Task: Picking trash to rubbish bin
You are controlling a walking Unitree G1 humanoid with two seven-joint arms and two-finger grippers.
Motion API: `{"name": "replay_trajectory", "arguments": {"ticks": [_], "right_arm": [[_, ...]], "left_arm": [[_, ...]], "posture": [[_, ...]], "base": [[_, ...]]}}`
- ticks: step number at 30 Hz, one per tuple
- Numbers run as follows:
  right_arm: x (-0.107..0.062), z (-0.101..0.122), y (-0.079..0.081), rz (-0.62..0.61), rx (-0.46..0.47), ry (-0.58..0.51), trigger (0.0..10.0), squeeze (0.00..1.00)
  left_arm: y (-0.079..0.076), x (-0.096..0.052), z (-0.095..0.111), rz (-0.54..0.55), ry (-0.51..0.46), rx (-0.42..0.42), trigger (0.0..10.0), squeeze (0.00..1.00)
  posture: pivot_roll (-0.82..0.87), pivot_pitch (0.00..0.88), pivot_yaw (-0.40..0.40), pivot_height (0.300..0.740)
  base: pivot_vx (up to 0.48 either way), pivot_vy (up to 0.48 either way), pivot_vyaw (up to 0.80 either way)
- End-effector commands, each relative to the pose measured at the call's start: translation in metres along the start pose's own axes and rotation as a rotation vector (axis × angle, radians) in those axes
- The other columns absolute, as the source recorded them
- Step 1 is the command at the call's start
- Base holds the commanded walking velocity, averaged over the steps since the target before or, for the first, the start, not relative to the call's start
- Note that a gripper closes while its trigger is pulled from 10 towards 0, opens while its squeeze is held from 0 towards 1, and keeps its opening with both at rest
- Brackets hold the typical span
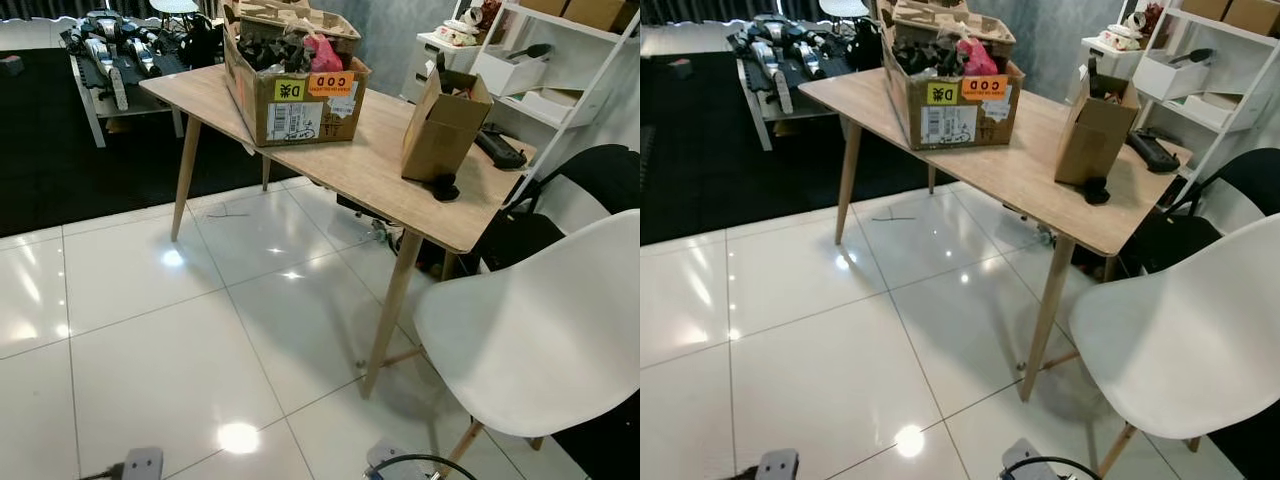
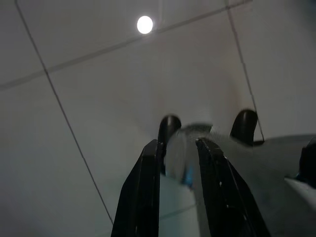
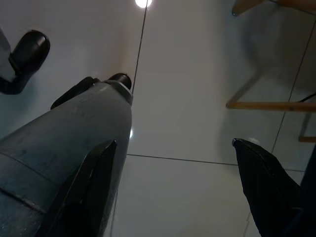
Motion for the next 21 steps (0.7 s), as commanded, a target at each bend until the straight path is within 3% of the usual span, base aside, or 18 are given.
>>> {"name": "replay_trajectory", "arguments": {"ticks": [1,4,9,21], "right_arm": [[-0.001,0.001,-0.015,-0.041,0.041,-0.002,10.0,0.0],[-0.003,0.005,-0.033,-0.085,0.078,-0.012,10.0,0.0],[-0.006,0.007,-0.049,-0.12,0.112,-0.019,10.0,0.0],[-0.007,0.017,-0.055,-0.147,0.148,-0.043,10.0,0.0]], "left_arm": [[-0.014,0.003,0.001,-0.035,0.023,0.089,10.0,0.0],[-0.023,0.007,0.017,-0.065,0.0,0.146,10.0,0.0],[-0.029,0.008,0.033,-0.081,-0.037,0.136,10.0,0.0],[-0.02,0.004,0.002,-0.07,0.047,0.17,10.0,0.0]], "posture": [[0.06,0.0,-0.011,0.74],[0.05,0.0,-0.003,0.74],[0.05,0.0,-0.007,0.74],[0.06,0.004,-0.004,0.74]], "base": [[0.0,0.0,0.0],[0.0,0.0,0.0],[0.0,0.0,0.0],[0.0,0.0,0.0]]}}
Point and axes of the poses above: a point about 5 cm out from each wrist's last joint towards the gripper, its own x axis pointing out of the wrist towards the gripper, its own z axis along the axis of the wrist's last joint, y = z × x, the point moved 5 cm from there along x, pointing out of the wrist towards the gripper, and after that the axes turned 12 degrees about -x, right-handed, at the moved point
